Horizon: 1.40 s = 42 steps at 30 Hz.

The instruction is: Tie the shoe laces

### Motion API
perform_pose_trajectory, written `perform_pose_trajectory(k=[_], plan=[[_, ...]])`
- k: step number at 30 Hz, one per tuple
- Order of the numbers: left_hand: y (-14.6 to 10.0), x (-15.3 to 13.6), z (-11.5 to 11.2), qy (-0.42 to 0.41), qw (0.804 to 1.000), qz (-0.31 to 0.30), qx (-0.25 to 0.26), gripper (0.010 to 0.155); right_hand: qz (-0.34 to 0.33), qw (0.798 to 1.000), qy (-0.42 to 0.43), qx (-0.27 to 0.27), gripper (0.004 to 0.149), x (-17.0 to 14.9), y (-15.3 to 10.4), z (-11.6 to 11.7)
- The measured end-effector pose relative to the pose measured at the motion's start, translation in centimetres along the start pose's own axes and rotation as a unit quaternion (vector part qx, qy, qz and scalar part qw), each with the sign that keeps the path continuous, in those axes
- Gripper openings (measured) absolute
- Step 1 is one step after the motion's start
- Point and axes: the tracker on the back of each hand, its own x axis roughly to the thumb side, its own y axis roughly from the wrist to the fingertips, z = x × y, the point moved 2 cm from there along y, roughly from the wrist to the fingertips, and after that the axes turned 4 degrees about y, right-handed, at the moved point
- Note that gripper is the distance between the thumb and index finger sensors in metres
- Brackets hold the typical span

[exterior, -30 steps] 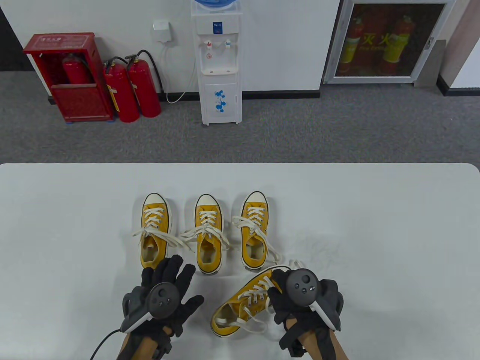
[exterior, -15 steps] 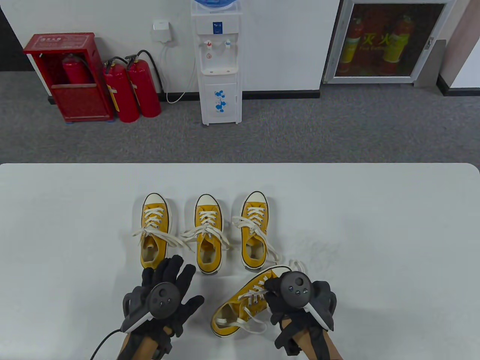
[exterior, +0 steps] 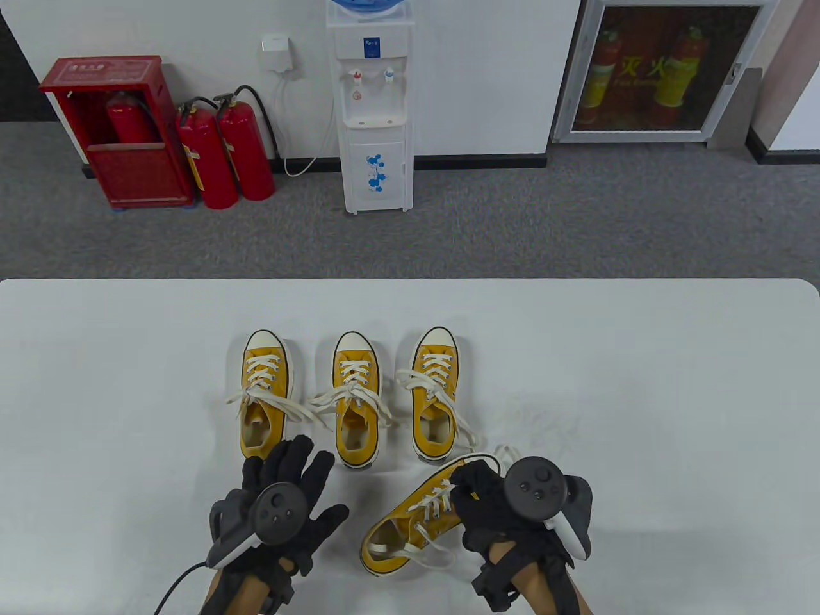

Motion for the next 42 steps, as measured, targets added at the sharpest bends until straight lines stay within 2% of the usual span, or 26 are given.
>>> perform_pose_trajectory(k=[5, 14, 17, 21, 23, 29, 32, 36, 42], plan=[[0.0, 0.0, 0.0, 0.000, 1.000, 0.000, 0.001, 0.086, -0.046, 0.998, 0.027, -0.021, 0.044, 0.9, 0.0, -0.2], [-0.1, 0.0, 0.1, 0.001, 1.000, 0.000, 0.003, 0.086, -0.113, 0.968, 0.201, -0.095, 0.046, 1.5, 0.0, -3.1], [0.0, 0.1, 0.1, 0.001, 1.000, -0.002, 0.003, 0.086, -0.128, 0.947, 0.278, -0.094, 0.048, 1.8, -0.1, -4.1], [0.0, 0.2, 0.1, 0.002, 1.000, -0.005, 0.005, 0.086, -0.142, 0.930, 0.325, -0.099, 0.051, 2.0, -0.1, -4.8], [0.0, 0.2, 0.1, 0.002, 1.000, -0.006, 0.006, 0.086, -0.151, 0.921, 0.348, -0.089, 0.053, 1.9, 0.0, -4.7], [-0.2, 0.9, 0.3, 0.003, 1.000, -0.020, 0.019, 0.086, -0.170, 0.872, 0.449, -0.098, 0.046, 1.1, 0.4, -3.8], [-0.5, 1.6, 0.6, -0.007, 0.999, -0.035, 0.032, 0.084, -0.178, 0.873, 0.441, -0.103, 0.045, 1.2, 0.5, -3.7], [-0.8, 2.9, 1.0, -0.036, 0.996, -0.066, 0.039, 0.079, -0.184, 0.887, 0.413, -0.094, 0.046, 1.5, 0.6, -3.3], [-1.0, 4.6, 0.9, -0.068, 0.992, -0.106, 0.012, 0.064, -0.178, 0.897, 0.393, -0.099, 0.045, 1.3, 0.6, -3.3]])
